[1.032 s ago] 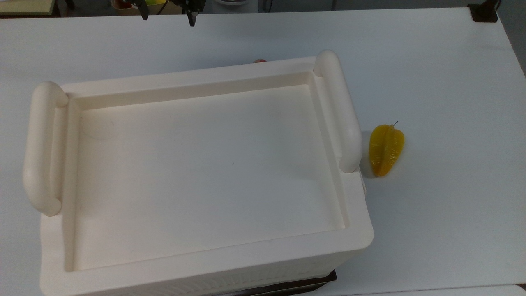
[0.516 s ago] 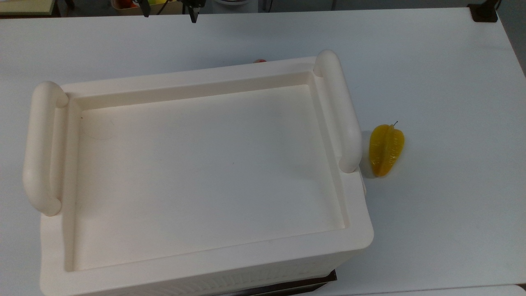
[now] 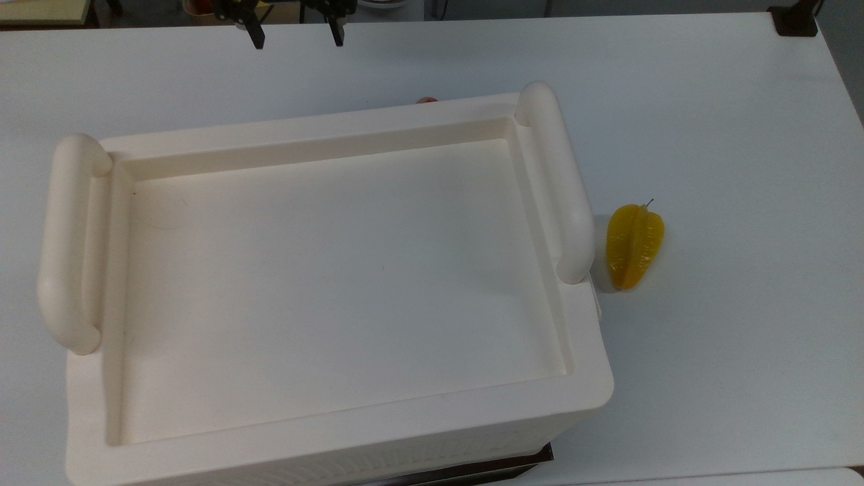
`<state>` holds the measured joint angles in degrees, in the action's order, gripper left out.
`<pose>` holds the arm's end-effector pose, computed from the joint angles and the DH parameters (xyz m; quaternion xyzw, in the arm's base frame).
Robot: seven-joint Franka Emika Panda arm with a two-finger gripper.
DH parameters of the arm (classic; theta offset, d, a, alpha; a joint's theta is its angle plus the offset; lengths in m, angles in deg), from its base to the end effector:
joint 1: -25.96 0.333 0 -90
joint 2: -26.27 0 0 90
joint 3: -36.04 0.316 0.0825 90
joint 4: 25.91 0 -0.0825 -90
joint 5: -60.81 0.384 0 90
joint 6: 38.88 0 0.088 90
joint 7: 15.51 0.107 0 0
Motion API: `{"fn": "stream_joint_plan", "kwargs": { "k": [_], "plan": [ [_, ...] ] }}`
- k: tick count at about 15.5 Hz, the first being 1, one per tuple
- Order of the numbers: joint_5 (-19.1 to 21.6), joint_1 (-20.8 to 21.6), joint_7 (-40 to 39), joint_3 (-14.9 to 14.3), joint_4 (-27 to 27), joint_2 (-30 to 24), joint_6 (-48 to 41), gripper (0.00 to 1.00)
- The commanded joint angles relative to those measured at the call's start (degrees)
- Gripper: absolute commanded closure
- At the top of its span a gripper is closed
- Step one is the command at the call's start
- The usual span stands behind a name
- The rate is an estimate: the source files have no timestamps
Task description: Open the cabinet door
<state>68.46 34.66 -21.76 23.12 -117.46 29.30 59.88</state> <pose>0.5833 -0.0274 0.5969 -0.9974 -0.0103 -0.0424 0.0567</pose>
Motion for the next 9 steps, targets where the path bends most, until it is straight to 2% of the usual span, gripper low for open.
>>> {"fn": "stream_joint_plan", "kwargs": {
  "k": [1,3,6,9],
  "plan": [
    [0.79,4.30,-3.23,-0.17,-0.21,1.00,5.04,0.00],
    [0.88,7.72,-3.59,-0.26,-0.12,2.76,8.45,0.00],
    [0.88,11.33,-3.33,-0.34,-0.12,5.48,20.47,0.00],
    [0.97,12.40,-3.06,-0.34,-0.12,6.81,31.38,0.00]
  ]
}}
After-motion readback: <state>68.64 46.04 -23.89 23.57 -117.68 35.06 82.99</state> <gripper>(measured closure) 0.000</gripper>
